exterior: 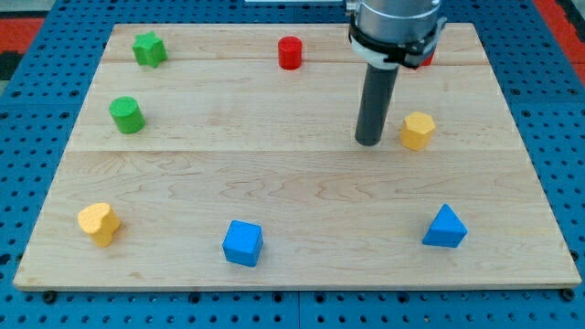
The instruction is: Move the green circle towards the bottom of the green star
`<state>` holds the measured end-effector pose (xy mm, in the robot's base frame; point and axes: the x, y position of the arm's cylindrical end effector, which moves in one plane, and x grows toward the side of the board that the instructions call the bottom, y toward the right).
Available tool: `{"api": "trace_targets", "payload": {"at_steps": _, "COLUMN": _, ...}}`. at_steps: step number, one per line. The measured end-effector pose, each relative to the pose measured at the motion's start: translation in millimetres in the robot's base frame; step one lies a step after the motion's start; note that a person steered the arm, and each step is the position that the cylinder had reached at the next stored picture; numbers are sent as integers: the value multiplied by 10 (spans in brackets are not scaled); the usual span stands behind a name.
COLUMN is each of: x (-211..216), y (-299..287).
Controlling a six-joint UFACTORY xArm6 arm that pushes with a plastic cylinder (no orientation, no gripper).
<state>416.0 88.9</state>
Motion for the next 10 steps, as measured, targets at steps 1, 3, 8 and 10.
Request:
{"api": "trace_targets", "payload": {"at_steps": 1, "x": -438, "y": -175}}
{"api": "trace_targets", "payload": {"at_steps": 3, "x": -573, "y": -342}}
{"api": "trace_targets", "payload": {"at_steps": 8, "x": 113, "y": -1524}}
{"api": "trace_targets", "payload": {"at_steps": 10, "x": 353, "y": -2848}}
